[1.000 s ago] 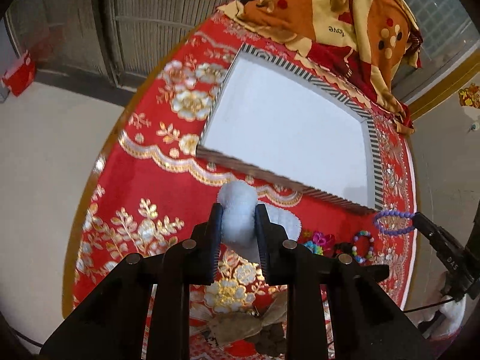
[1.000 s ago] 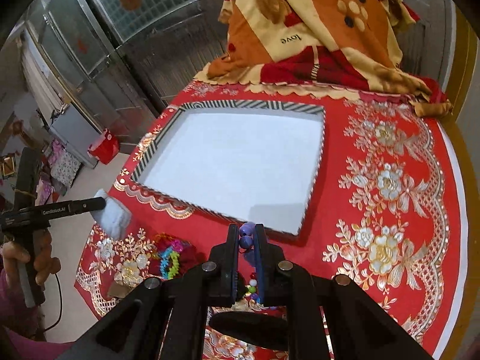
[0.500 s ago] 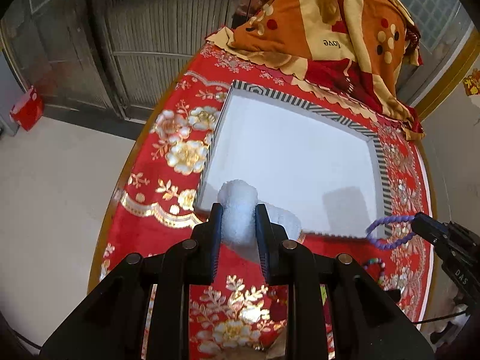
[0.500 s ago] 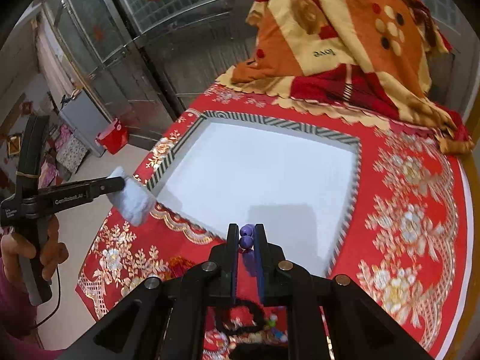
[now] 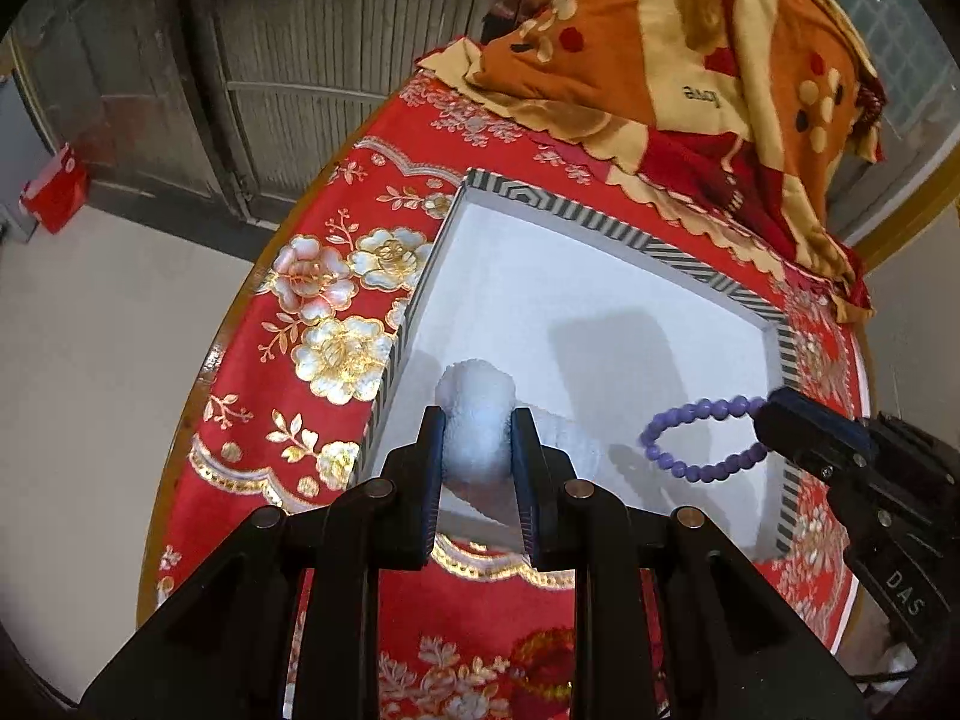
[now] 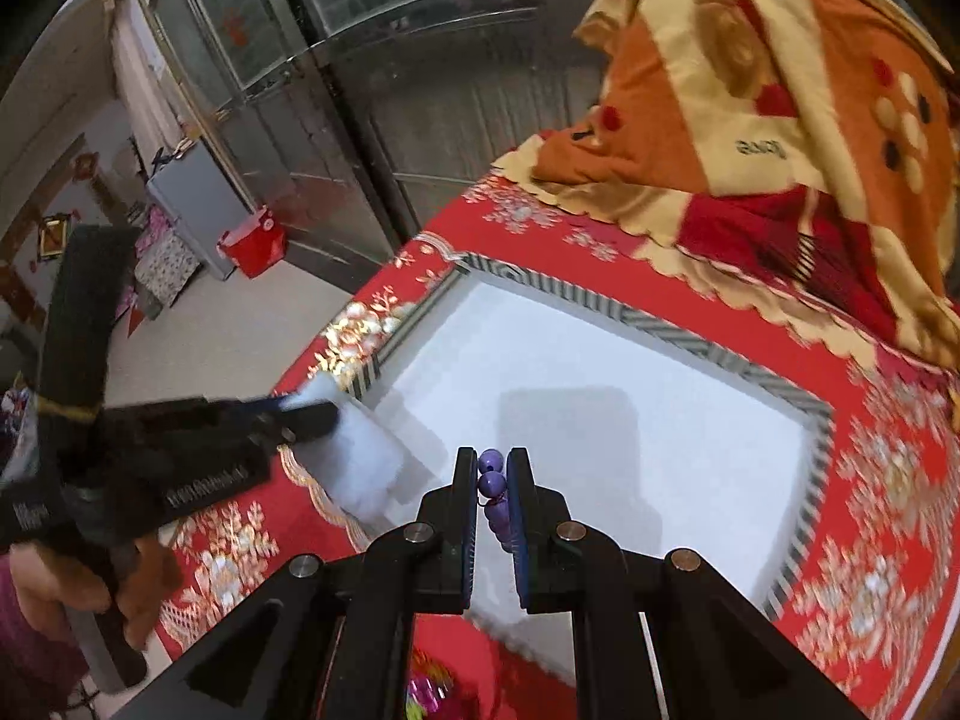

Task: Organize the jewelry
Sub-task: 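Carry the cloth into the white tray with the left tool while the right tool carries the bracelet there, then open the left tool to release the cloth while the right tool releases the bracelet in the tray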

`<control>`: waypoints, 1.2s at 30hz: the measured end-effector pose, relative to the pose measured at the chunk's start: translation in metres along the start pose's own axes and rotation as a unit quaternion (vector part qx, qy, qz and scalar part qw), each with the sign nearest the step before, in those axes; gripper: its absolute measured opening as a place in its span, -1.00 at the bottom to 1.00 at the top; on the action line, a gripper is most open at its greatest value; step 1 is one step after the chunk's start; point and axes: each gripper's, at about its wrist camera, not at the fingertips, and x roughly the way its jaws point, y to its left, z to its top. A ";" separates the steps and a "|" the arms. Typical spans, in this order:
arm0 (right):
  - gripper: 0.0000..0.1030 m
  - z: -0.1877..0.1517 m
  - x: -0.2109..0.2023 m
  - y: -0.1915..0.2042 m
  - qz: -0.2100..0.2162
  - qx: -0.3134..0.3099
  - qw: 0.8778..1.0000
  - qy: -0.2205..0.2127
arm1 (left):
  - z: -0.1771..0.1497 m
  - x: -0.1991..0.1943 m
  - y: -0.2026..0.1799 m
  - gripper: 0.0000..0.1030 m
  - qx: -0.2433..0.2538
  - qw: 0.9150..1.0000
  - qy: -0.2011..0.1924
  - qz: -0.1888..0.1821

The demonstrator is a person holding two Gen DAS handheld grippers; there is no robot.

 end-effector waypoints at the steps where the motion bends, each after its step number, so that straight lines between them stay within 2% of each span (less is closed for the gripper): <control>1: -0.82 0.006 0.008 0.003 0.004 -0.005 1.000 0.003 | 0.001 0.003 0.001 -0.61 -0.002 1.000 0.002 0.004; 11: -0.82 0.043 0.059 0.029 0.046 -0.040 0.998 0.026 | -0.005 0.030 0.020 -0.61 -0.025 0.999 0.033 0.023; 16: -0.82 0.058 0.088 0.037 0.082 -0.047 0.995 0.041 | -0.007 0.034 0.025 -0.61 -0.035 0.998 0.036 0.027; 20: -0.82 0.067 0.115 0.031 0.086 -0.046 0.994 0.057 | -0.007 0.039 0.026 -0.60 -0.038 0.998 0.038 0.033; 27: -0.82 0.076 0.160 0.001 0.061 -0.013 0.995 0.081 | -0.004 0.049 0.022 -0.60 -0.039 0.998 0.037 0.044; 32: -0.82 0.074 0.172 -0.007 0.072 0.017 0.995 0.073 | -0.001 0.049 0.018 -0.60 -0.031 0.998 0.031 0.049; 36: -0.81 0.073 0.173 -0.013 0.075 0.033 0.994 0.065 | -0.001 0.043 0.017 -0.38 -0.034 0.998 0.018 0.042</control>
